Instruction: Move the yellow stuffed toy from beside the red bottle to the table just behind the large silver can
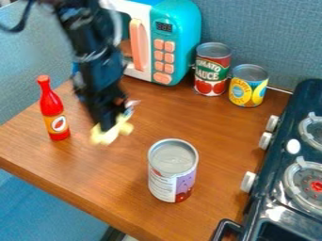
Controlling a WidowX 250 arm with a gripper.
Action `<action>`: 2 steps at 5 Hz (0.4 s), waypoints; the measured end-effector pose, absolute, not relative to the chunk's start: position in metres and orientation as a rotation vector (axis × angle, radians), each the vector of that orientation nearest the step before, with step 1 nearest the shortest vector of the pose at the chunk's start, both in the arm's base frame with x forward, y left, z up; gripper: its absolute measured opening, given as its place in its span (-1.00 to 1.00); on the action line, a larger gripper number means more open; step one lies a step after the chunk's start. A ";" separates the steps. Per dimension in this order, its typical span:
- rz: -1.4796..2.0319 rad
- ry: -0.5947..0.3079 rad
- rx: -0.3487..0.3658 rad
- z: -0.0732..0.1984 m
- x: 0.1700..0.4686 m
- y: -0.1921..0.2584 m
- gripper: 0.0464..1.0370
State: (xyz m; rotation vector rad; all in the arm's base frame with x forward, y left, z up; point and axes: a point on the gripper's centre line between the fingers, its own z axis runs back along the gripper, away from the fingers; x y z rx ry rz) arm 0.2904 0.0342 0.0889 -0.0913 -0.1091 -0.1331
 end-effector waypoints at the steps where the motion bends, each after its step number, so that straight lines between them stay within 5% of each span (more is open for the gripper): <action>1: -0.176 -0.066 -0.125 0.079 0.337 0.009 -0.89; 2: -0.207 -0.008 -0.138 0.053 0.382 -0.014 -0.89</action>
